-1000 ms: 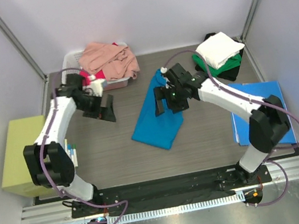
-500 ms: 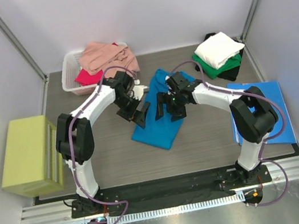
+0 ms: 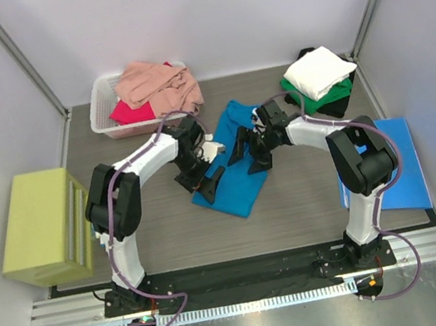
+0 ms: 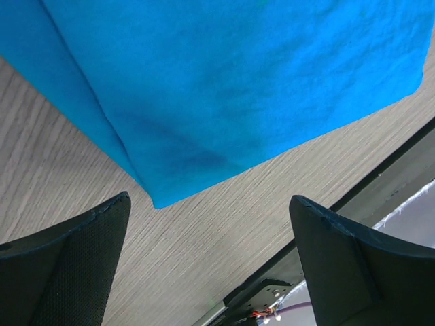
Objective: Fold and stack the t-shirts
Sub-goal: Fold the tshirt
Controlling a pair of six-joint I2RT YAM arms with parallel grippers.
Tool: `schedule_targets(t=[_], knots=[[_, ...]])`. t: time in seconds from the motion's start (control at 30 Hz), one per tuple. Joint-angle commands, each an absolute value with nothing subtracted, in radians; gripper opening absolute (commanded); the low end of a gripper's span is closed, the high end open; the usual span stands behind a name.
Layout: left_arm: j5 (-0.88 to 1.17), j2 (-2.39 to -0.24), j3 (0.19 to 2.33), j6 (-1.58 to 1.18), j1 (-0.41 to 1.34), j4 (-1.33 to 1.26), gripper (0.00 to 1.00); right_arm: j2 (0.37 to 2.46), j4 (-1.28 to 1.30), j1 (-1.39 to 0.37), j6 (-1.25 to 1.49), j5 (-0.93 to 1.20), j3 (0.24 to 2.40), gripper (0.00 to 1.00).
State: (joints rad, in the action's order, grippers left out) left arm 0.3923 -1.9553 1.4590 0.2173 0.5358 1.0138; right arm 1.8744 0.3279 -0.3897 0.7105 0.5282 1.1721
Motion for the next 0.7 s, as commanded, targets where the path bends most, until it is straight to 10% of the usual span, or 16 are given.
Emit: schedule_targets(t=[0.0,0.67], knots=[[0.377,-1.948,1.463,0.229,0.537,0.996,1.00,1.781,0.295,-0.387,0.739,0.689,1.239,0.87],[0.390,-1.896,1.261,0.222,0.529,0.799,1.00,1.356,0.601,-0.526,0.603,0.486,0.927,0.78]])
